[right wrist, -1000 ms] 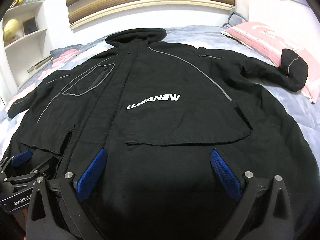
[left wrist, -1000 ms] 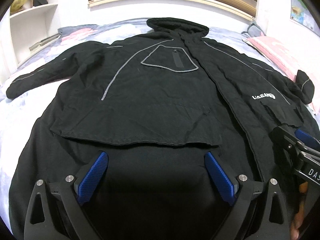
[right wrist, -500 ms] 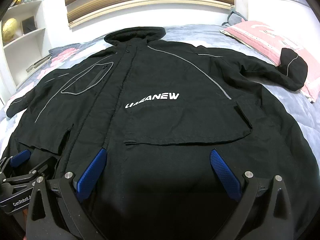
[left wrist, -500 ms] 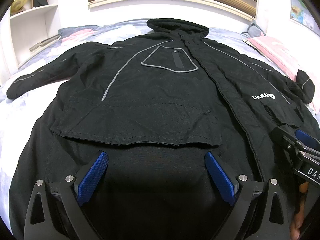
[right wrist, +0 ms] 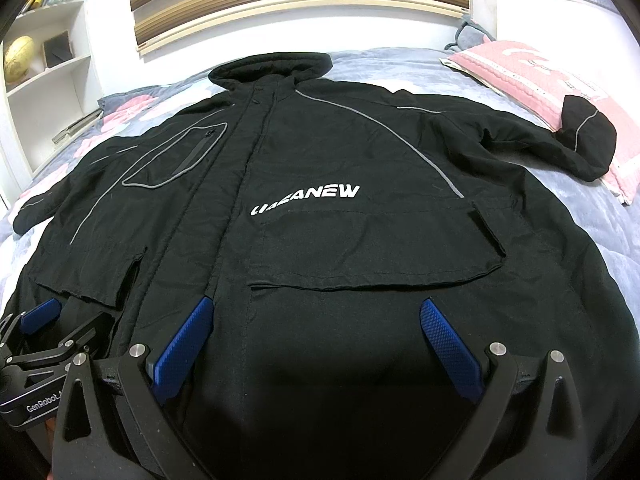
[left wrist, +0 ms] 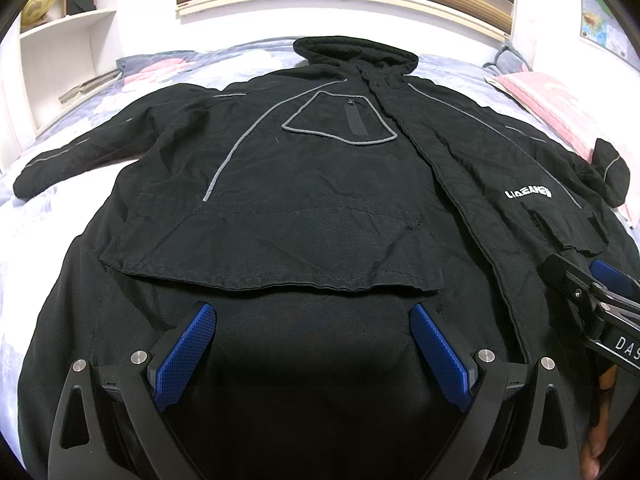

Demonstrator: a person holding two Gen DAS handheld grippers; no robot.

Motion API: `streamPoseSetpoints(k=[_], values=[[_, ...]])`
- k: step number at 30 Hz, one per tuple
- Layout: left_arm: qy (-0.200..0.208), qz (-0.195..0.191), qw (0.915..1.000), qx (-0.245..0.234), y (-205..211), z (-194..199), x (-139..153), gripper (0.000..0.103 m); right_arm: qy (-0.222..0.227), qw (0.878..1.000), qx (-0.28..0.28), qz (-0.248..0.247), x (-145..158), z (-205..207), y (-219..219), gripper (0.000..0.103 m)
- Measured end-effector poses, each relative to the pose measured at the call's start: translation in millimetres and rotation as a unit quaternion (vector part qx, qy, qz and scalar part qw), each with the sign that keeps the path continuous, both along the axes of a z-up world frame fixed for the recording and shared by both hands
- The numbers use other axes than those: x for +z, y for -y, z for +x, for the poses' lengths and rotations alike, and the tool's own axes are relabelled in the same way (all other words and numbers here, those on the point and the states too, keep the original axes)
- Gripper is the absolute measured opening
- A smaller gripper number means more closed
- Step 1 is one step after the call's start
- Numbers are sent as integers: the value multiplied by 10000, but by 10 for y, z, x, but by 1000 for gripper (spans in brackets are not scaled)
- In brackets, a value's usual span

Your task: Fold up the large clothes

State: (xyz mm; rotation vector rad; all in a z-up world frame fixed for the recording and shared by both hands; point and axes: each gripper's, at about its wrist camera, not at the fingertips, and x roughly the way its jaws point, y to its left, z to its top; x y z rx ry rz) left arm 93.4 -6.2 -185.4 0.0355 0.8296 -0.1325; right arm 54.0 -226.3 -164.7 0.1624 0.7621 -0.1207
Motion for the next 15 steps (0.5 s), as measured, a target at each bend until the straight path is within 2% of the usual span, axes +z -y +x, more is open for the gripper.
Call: streamPoseSetpoints(k=[15], values=[[-8, 66, 10000, 12, 15, 11, 1, 98, -3, 10000, -3, 5, 2, 2, 1, 103]])
